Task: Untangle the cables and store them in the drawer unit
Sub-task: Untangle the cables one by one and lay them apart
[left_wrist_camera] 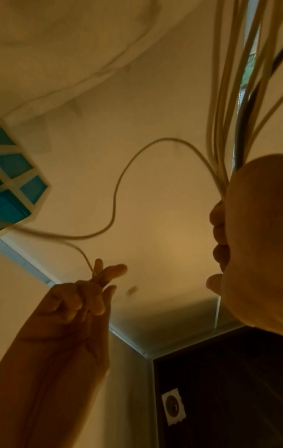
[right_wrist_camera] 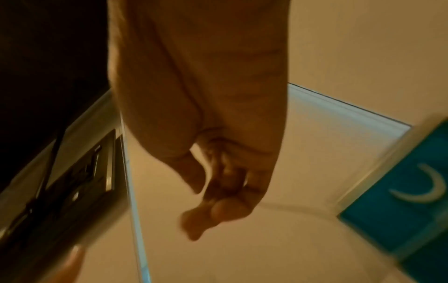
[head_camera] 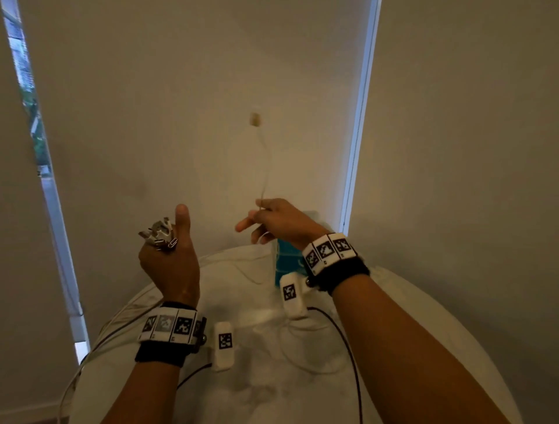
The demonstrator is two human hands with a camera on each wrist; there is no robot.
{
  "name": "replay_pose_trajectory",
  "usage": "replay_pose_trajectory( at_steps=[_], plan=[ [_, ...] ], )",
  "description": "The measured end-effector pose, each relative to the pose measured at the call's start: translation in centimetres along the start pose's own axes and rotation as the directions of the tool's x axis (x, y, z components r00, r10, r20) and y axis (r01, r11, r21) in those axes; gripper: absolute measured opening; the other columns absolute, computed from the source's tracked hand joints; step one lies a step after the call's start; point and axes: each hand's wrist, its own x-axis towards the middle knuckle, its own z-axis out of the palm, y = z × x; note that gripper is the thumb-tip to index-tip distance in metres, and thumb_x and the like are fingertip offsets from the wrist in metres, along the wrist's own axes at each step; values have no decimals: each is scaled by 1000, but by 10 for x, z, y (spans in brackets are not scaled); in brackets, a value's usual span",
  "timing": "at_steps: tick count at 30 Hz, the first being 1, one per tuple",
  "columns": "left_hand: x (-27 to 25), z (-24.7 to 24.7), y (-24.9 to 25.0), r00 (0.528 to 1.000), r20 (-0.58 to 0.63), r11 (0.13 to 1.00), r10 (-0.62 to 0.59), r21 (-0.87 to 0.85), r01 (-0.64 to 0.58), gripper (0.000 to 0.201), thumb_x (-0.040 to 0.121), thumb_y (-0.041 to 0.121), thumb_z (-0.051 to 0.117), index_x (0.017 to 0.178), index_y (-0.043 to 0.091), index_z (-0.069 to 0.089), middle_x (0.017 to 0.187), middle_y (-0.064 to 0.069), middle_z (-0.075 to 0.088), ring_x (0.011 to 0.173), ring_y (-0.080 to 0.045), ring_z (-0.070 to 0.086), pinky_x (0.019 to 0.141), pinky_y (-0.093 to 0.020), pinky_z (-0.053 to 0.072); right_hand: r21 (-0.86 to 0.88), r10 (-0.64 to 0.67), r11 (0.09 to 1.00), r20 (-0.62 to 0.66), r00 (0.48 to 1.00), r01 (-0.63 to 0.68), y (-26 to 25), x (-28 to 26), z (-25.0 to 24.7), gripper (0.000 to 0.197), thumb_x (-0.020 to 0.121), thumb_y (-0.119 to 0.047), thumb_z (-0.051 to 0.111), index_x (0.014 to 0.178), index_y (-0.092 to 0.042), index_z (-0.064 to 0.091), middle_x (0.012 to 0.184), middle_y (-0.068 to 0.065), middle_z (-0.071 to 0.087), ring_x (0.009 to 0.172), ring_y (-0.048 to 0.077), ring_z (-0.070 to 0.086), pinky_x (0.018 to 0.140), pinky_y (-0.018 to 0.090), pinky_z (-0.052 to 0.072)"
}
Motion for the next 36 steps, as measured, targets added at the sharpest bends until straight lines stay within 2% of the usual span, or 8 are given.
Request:
replay_pose_trajectory(
  at_steps=[2,10,15,21,24,27,30,36],
  plan=[
    [-1,-1,-1,1000,12,1000,24,13,-24,40,93,51,78,67,25,61,66,9,61,63,-3,55,72,-27,51,-200,-80,977,-37,996,71,-70,-107,70,33,112,-16,50,134,7,53,95,10,83,61,14,67,56,25,56],
    [-13,7,-5,983,181,989,-19,146,-8,47,91,50,79,64,17,61,64,4,61,58,-2,51,74,-25,52,-590,-151,805,-297,943,-57,-29,-166,-28,25,100,-29,71,93,-8,80,76,1,75,63,11,59,59,26,46],
    [-14,8,-18,918,373,964,-133,262,33,54,86,58,82,60,21,53,57,9,54,60,-11,48,71,-33,46,-765,142,474,-422,896,-435,4,-186,-60,33,99,-39,72,92,-6,74,90,9,78,72,19,69,70,32,59],
    [-23,6,-35,743,592,913,-311,403,62,56,80,54,88,57,22,48,55,9,50,60,-13,44,70,-34,41,-855,175,213,-443,879,-473,35,-197,-40,48,90,-33,80,127,-11,60,126,8,66,115,28,64,78,27,46],
    [-27,6,-39,680,656,908,-327,419,32,50,80,50,89,63,21,52,59,7,52,61,-14,45,70,-35,42,-841,200,288,-414,888,-457,31,-194,-30,35,87,-22,78,114,-10,59,103,3,62,92,22,61,67,26,48],
    [-32,6,-34,657,676,907,-334,419,29,42,79,50,90,76,15,68,64,13,63,61,-3,54,69,-30,46,-677,170,677,-239,956,-289,33,-185,-19,13,91,-17,77,89,-6,72,79,6,73,72,15,68,72,29,63],
    [-36,6,-26,606,711,902,-357,430,28,37,83,55,84,89,18,81,70,18,73,64,4,64,71,-26,49,-258,-48,966,-219,974,-11,35,-183,-1,15,96,-14,76,92,0,80,87,16,79,79,21,73,84,37,65],
    [-40,4,-27,463,770,849,-439,525,-68,45,87,68,72,79,25,82,70,15,73,62,4,61,73,-26,47,159,-123,966,-408,904,203,56,-177,12,17,100,-16,71,104,-1,80,99,18,79,90,24,74,89,37,63]
  ],
)
